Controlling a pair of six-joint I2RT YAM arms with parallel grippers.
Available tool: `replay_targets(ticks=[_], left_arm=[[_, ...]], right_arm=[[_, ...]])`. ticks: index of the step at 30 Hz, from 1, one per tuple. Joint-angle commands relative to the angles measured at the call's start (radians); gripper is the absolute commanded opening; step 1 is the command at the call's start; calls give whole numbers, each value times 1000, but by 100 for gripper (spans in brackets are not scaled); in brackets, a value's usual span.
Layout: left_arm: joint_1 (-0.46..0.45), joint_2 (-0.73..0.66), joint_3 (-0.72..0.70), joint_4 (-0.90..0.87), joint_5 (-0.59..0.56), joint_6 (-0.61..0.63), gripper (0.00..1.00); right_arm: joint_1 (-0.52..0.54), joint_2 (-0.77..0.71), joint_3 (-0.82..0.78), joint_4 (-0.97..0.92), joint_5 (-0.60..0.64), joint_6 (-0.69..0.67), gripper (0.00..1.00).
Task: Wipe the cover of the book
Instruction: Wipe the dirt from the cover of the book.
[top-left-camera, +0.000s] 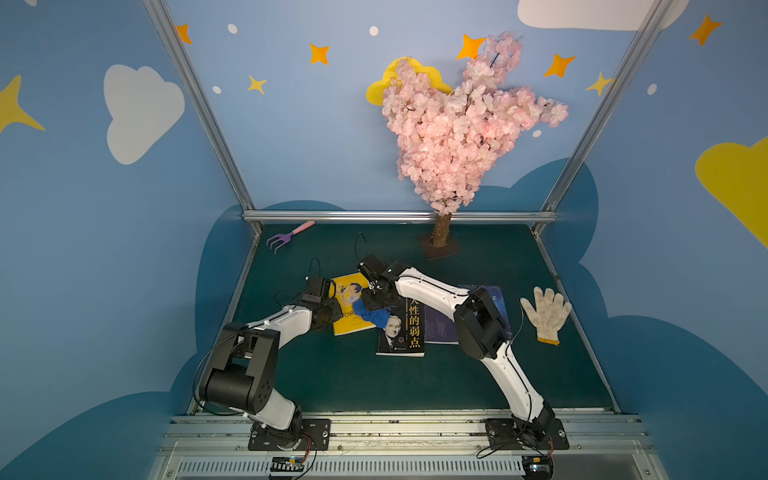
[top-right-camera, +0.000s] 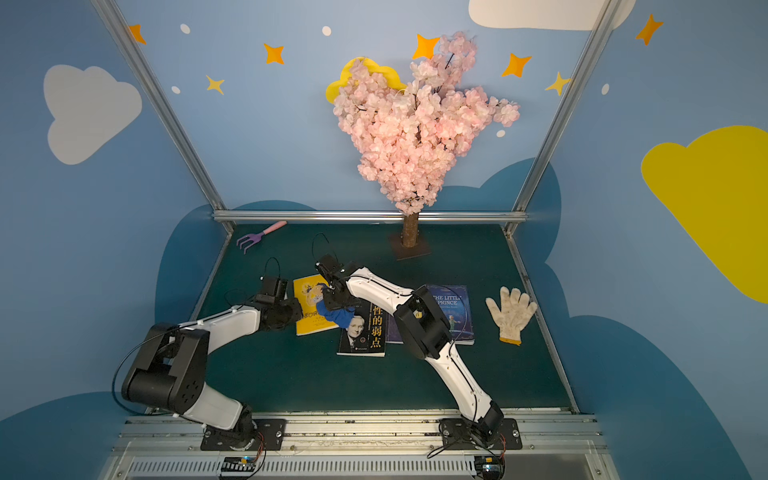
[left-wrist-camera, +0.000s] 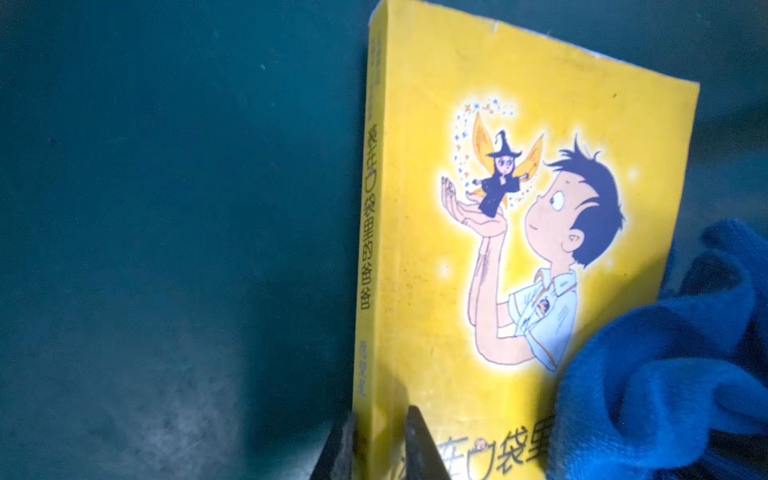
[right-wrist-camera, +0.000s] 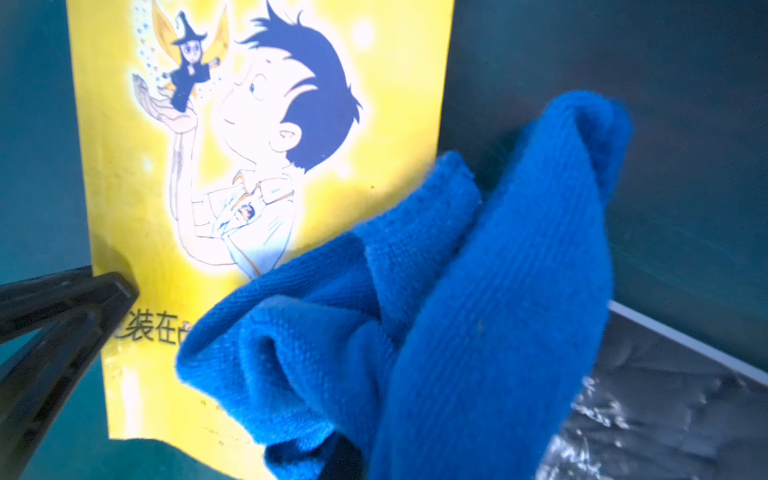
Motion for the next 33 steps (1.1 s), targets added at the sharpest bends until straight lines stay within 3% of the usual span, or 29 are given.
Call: replay_targets(ticks=[1,12,27,33], left_arm=[[-17,45,-5,-28,83,10,21],[-16,46,-6,-20,95,8,21],[-16,46,-7,-20,99,8,21],[-16,50,-5,-20,99,9,21]], right_arm=[[17,16,11,-140,-2,22,0],[7,-72,142,-115,38,-14,0],[-14,118,174,-139,-86,54,0],[-67,241,296,-125,-130,59,0]])
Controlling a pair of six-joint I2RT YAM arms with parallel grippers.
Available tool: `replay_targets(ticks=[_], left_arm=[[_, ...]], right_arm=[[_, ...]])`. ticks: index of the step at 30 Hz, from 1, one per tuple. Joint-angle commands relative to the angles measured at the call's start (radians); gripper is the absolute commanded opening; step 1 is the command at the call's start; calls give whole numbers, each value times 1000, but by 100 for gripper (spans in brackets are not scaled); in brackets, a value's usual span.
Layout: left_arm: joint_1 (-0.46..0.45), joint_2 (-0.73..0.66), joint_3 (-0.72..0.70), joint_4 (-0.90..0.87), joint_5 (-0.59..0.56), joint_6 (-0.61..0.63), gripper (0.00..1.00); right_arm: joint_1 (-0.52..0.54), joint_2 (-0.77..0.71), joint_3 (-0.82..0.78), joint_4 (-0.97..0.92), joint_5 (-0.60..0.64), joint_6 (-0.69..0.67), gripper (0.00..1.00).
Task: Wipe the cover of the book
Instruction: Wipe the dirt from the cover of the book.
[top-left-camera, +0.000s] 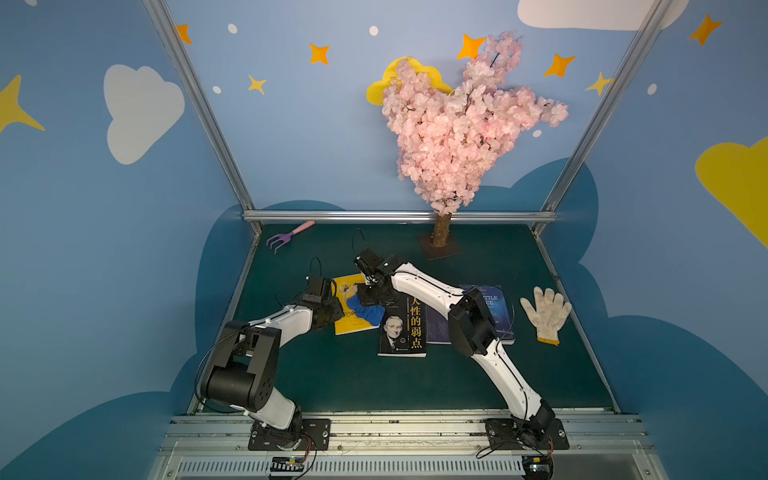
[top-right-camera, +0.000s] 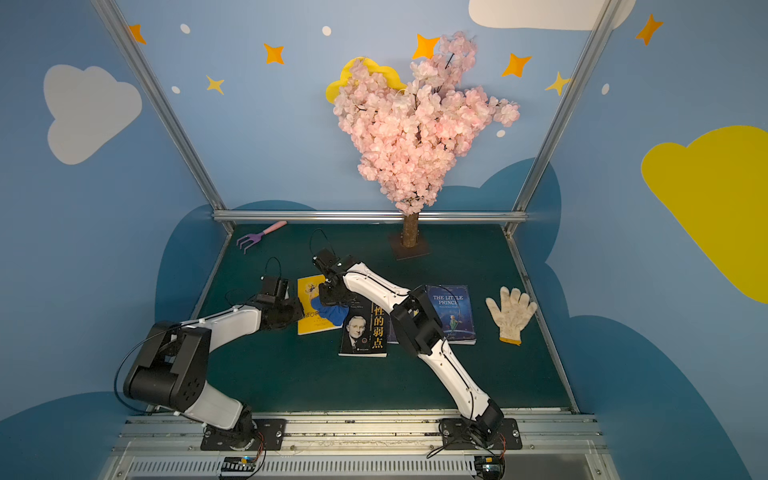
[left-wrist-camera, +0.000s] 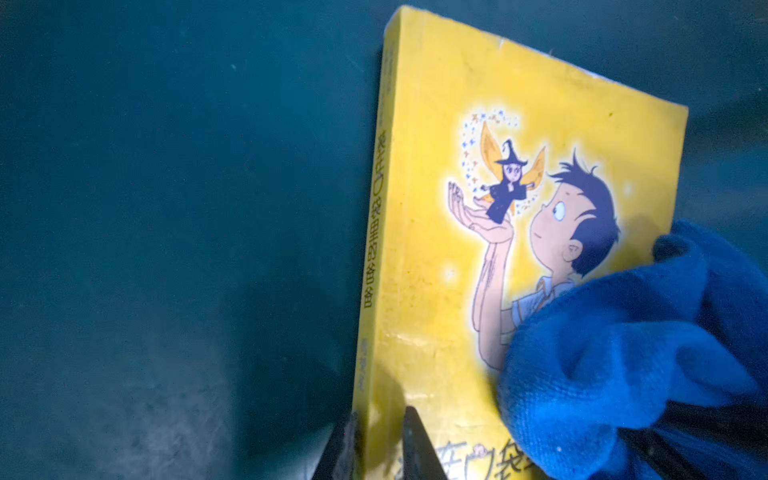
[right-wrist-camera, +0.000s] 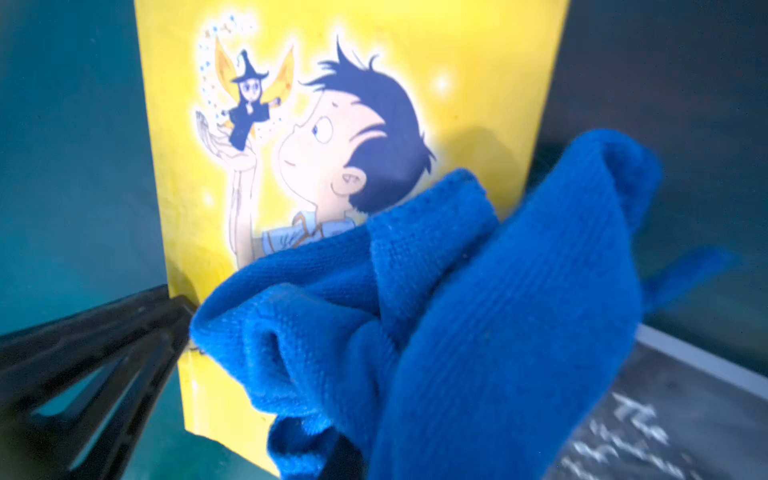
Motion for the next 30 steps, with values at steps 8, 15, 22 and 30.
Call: replay_targets(ticks=[8,15,22,30], left_arm=[[-16,44,-4,-40,88,8,21],[-16,46,-3,-38,90,7,20],[-16,45,-6,-38,94,8,20],[-16,44,-9,-38,92,8,20]], right_arm=[[-53,204,147,120,25,-5,0],[-34,127,31,58,17,-2,0],[31,-76,-339,90,2,-10,0],[21,-45,-224,38,21,-21,0]])
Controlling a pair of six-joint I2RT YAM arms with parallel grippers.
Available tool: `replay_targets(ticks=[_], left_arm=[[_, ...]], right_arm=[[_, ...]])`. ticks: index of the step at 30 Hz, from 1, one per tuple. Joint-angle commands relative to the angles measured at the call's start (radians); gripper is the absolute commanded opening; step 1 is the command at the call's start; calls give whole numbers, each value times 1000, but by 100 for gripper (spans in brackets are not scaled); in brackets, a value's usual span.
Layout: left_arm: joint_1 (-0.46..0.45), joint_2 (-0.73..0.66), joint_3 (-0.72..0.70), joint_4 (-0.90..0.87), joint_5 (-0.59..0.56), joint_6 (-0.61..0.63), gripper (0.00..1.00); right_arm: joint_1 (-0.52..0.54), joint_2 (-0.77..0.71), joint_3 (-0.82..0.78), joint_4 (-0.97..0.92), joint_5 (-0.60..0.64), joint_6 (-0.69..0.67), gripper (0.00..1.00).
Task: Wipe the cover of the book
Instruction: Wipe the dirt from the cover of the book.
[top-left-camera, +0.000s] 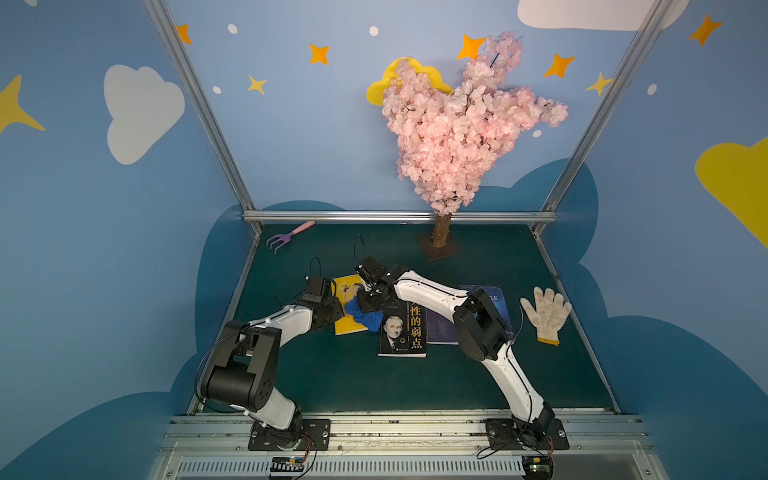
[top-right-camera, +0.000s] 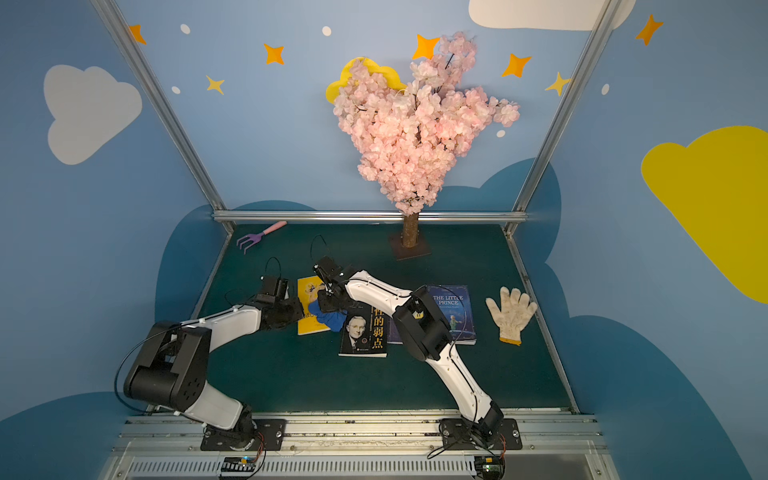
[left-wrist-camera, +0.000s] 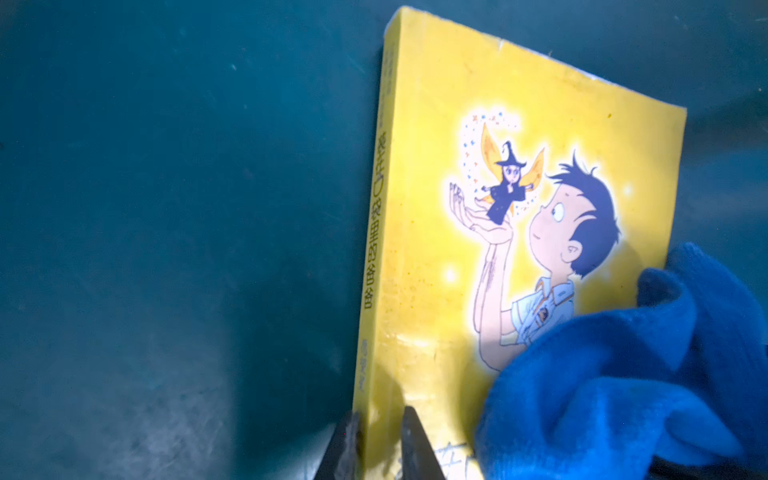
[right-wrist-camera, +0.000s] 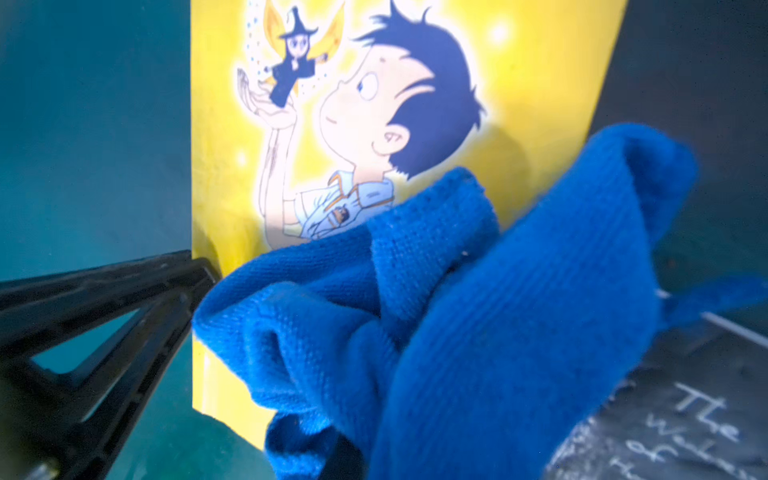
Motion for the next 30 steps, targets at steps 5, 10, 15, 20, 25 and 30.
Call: replay_targets(ticks=[5,10,15,20,25,30], left_arm=[[-18,37,-13,-44,85,10,19],[-17,31,-19,-36,85,11,19],[-17,34,-19,-33,90,9,15],[-16,37,-16,-33,90,8,11],[-13,37,-14,-35,89,7,9],[-10,37,-16,-35,90,7,9]], right_arm=[[-72,265,337,-191,9,-20,0],[-106,353,456,-88,-18,29,0],[-91,352,445,-44,-40,37,0],[-52,275,304,-155,-50,38,0],[12,105,-15,-65,-49,33,0],[39,114,41,-126,-31,14,0]])
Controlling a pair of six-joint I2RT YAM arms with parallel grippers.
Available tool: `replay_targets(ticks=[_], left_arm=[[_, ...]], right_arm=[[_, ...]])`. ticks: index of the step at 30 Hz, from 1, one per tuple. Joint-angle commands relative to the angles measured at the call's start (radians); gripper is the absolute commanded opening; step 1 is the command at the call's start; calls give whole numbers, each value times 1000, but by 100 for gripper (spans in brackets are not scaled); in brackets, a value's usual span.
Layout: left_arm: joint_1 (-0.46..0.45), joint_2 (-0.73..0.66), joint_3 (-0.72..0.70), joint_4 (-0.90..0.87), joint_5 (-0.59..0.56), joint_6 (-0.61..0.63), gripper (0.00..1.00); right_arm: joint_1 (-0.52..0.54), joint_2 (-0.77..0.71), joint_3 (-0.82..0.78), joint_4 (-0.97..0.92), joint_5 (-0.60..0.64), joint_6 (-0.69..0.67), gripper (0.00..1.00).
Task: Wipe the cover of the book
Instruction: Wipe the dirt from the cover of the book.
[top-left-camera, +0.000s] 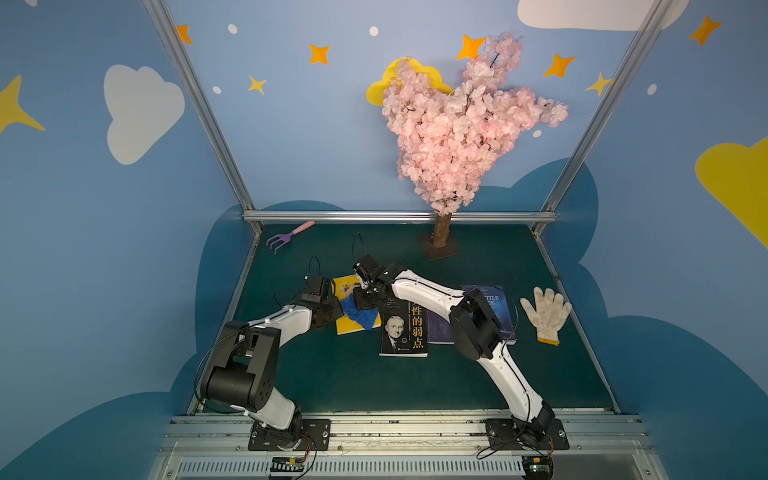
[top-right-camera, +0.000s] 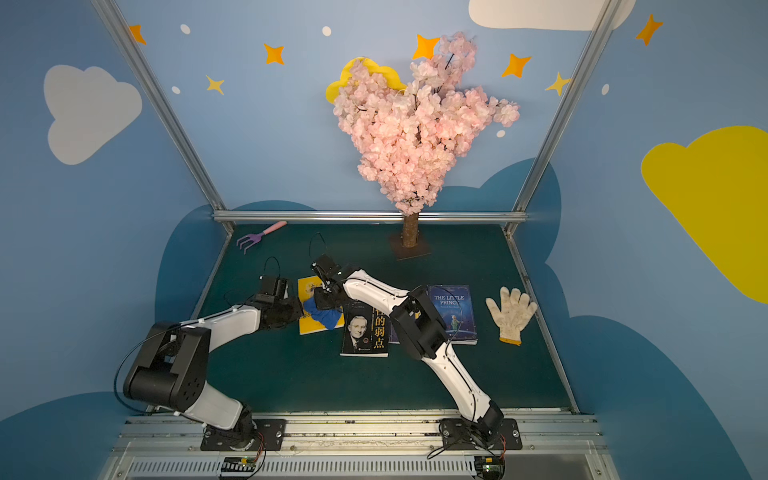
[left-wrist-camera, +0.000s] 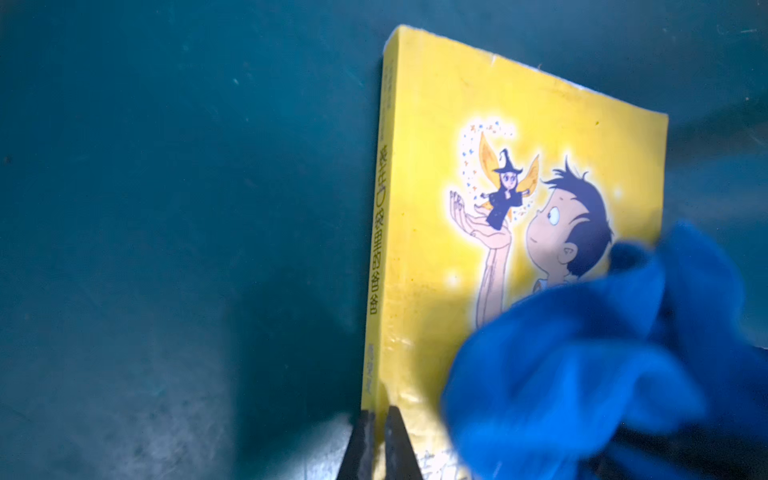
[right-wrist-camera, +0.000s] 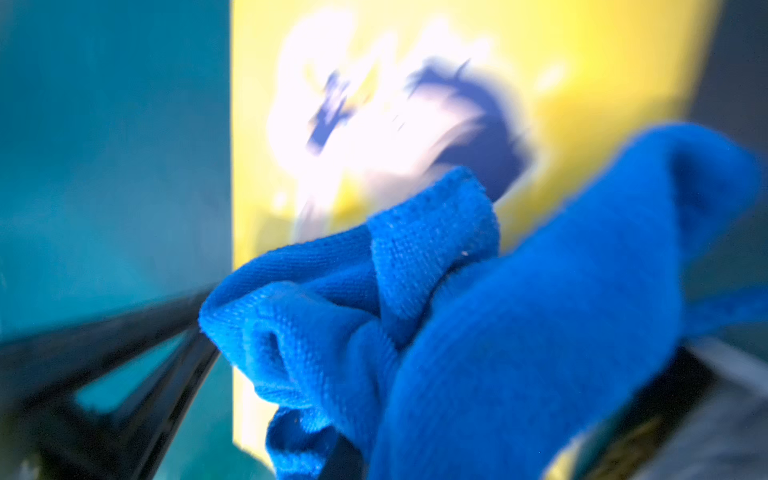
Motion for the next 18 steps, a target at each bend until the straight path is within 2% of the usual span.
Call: replay_targets(ticks=[1,6,10,14,18], left_arm=[[-16,38,-17,-44,83,5,9],[-16,37,-18,-44,87,6,9],[-16,32,-19,-41,94,5,8],[-16,34,-20,-38,100,5,8],[-16,40,-14,-32,112,3,8]], right_arm=[[11,92,34,-177,15,-8,0],[-49,215,248,-203,41,33,0],[-93,324,407,-165,-11,128,0],[-101,339,410,-79,2,148,0],[-84,334,401,-127,-29,156,0]])
